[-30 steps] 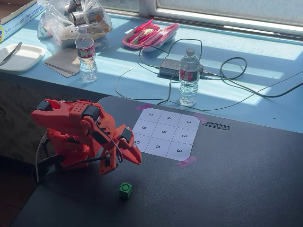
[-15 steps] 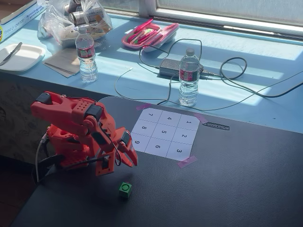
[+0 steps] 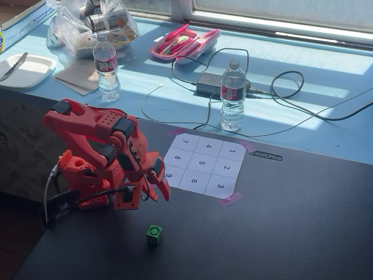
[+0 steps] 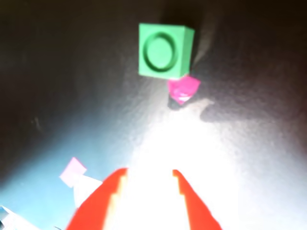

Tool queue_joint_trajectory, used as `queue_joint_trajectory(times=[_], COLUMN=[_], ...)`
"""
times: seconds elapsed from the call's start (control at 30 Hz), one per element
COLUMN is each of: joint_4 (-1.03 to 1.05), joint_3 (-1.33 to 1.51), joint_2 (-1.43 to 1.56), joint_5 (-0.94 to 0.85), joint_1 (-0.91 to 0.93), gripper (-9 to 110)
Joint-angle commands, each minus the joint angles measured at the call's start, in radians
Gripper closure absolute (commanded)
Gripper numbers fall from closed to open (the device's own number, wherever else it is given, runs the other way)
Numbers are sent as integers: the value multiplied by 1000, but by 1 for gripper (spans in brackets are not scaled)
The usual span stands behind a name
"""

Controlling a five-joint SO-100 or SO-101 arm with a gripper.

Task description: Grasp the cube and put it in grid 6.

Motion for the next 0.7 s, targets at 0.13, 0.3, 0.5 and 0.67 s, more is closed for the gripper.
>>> queue_joint_trajectory(times=[0.13, 0.3, 0.5, 0.67], joint_4=[-12, -41, -66, -67], joint_3=[-178, -225, -250, -261], joint_2=[-213, -324, -417, -477], joint_5=[-29, -46, -60, -64], joint_1=[110, 163, 179, 179], gripper=[82, 77, 73, 71])
